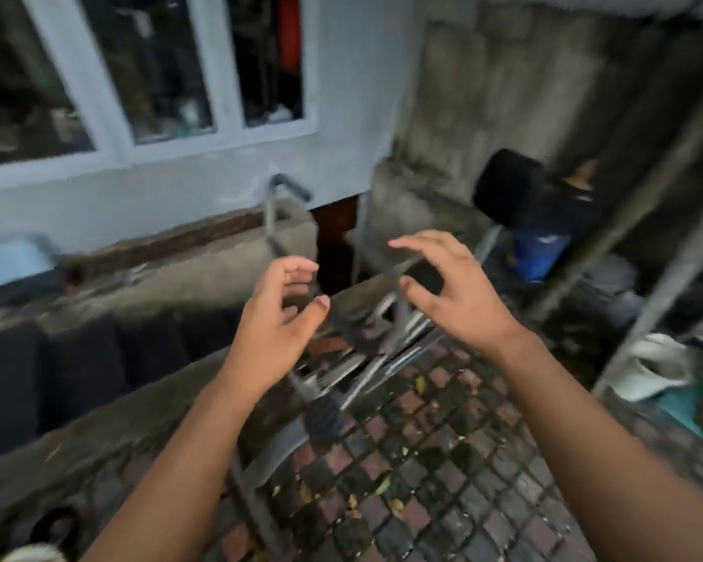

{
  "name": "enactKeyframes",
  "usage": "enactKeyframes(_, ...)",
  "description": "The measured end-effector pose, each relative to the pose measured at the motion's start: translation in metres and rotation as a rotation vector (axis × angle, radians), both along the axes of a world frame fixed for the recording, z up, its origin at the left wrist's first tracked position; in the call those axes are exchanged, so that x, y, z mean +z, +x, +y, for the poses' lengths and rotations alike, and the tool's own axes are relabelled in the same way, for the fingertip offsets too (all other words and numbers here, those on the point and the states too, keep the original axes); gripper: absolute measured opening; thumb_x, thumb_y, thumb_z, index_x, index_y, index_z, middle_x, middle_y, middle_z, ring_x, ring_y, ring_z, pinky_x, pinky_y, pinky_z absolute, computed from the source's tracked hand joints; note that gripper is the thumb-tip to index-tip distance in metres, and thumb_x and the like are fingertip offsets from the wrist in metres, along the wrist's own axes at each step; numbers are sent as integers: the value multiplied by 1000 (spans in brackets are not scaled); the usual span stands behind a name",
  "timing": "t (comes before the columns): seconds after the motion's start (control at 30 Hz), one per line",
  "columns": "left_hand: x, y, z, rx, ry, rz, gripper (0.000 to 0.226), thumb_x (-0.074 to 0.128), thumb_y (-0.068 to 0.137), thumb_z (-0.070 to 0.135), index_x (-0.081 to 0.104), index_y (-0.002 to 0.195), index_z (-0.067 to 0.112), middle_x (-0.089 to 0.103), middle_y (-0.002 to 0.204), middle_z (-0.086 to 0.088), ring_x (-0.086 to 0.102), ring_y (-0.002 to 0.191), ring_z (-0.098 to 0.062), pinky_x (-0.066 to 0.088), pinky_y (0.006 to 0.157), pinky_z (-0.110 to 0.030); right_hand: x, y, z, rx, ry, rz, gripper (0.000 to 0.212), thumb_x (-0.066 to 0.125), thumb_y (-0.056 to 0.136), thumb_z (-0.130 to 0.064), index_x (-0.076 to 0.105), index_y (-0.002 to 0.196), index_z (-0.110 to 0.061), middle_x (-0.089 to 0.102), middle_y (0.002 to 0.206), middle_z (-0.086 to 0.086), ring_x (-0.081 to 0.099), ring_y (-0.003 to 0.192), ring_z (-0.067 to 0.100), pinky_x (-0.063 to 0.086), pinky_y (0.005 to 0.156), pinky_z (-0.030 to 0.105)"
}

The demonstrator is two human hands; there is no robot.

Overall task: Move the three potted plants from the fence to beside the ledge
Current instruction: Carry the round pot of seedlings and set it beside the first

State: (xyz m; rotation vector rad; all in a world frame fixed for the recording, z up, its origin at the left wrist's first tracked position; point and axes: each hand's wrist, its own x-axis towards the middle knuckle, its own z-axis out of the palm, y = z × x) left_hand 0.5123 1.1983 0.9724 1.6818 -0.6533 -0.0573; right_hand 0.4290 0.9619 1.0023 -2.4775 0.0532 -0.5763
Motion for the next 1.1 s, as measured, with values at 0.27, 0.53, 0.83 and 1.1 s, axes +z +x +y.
enactKeyframes(0.27, 57, -55, -322, -336, -105, -62, 42, 70, 97, 4, 56, 109, 41, 62, 118, 11, 61, 99, 17, 46, 80, -1, 60, -166, -292, -441, -21, -106, 45, 67, 87, -18, 66, 131, -11, 62, 127, 4, 54, 125, 15, 31, 115, 15)
enactKeyframes(0.53, 36, -91, -567, -629, -54, -5, 44, 71, 96, 4, 57, 113, 42, 61, 120, 10, 67, 106, 2, 50, 78, -4, 14, -288, -502, -822, 141, -121, 53, 72, 93, -14, 56, 140, -33, 57, 138, 3, 52, 132, 21, 40, 112, 38)
enactKeyframes(0.83, -8, -149, -854, -849, -49, 89, 47, 72, 75, 44, 52, 117, 49, 60, 122, 4, 65, 113, -12, 52, 86, -13, -42, -349, -704, -1054, 314, -82, 66, 70, 92, -36, 41, 151, -34, 46, 153, 3, 41, 144, 21, 38, 119, 44)
enactKeyframes(1.1, -28, -260, -1085, -992, 50, 181, 47, 72, 93, 23, 50, 132, 34, 56, 136, -7, 59, 128, -24, 48, 98, -28, -39, -447, -874, -1158, 258, 40, 48, 75, 92, -7, 57, 136, -11, 60, 136, 12, 58, 122, 21, 41, 102, 12)
